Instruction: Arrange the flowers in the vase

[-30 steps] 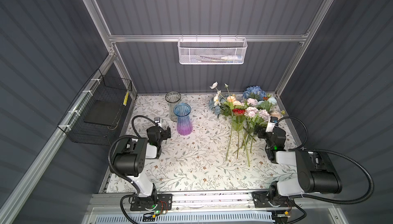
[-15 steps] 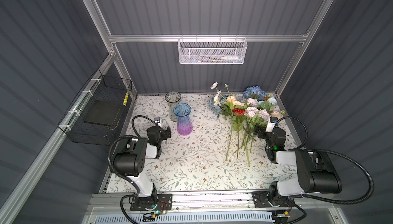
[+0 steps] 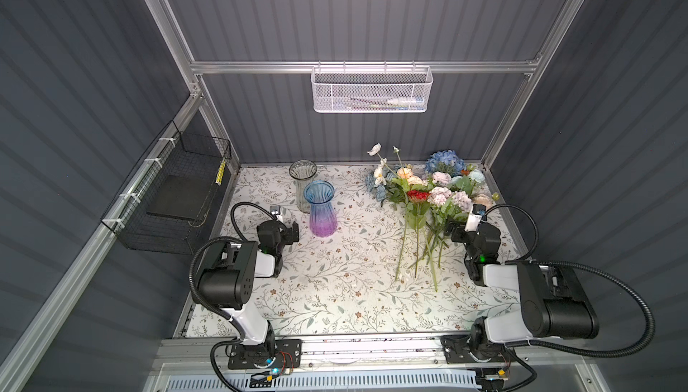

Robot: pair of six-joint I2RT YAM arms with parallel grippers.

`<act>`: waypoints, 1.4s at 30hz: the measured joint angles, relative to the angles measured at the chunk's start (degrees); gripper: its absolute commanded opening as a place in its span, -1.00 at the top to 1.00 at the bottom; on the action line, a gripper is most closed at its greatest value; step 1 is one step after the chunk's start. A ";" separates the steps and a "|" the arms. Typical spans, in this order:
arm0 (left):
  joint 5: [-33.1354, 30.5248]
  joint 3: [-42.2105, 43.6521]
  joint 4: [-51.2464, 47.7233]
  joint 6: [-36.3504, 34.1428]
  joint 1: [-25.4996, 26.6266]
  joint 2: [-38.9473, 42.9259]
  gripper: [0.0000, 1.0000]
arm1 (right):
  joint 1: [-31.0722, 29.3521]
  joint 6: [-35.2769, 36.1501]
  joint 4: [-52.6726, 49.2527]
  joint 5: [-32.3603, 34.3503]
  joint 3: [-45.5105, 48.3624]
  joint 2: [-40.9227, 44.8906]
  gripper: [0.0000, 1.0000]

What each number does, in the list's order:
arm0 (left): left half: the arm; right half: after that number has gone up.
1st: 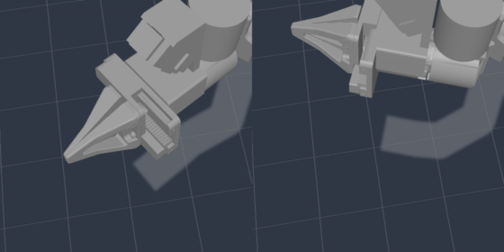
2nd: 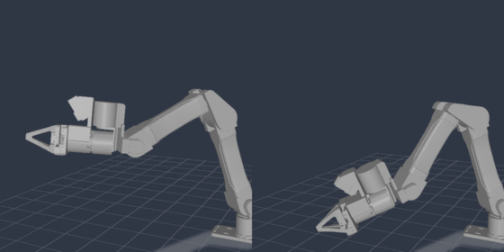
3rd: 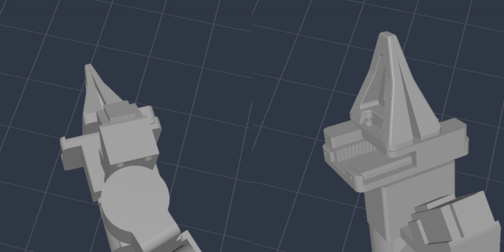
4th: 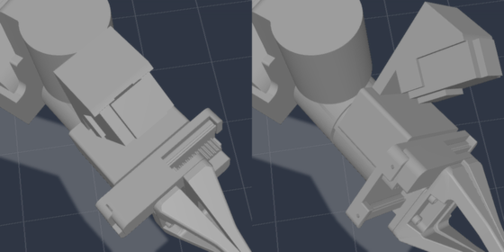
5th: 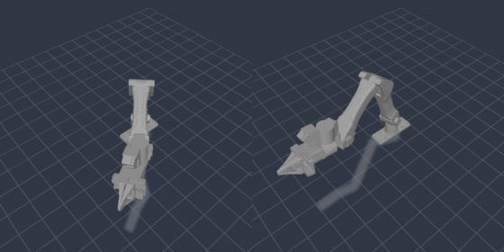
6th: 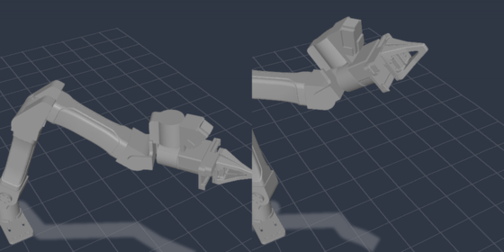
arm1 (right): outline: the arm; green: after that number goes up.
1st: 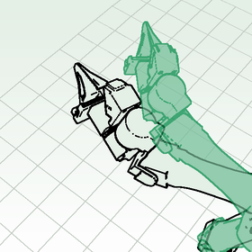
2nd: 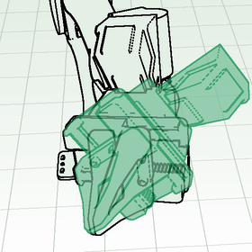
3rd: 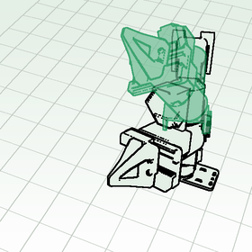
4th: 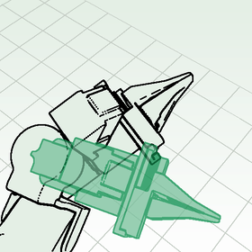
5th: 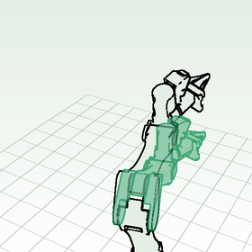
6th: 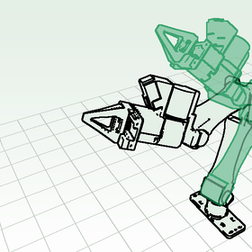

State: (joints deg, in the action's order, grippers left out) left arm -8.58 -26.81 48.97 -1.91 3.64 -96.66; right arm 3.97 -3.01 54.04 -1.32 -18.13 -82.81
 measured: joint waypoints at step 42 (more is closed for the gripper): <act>16.59 -14.10 -17.64 49.18 6.32 4.09 -0.99 | -19.30 -22.45 -58.16 -7.80 -23.06 30.25 -0.98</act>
State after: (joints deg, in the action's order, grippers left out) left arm 8.01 -40.91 31.33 47.27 9.96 -92.58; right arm -15.33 -25.45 -4.12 -9.13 -41.19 -52.56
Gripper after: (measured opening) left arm 0.993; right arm 0.989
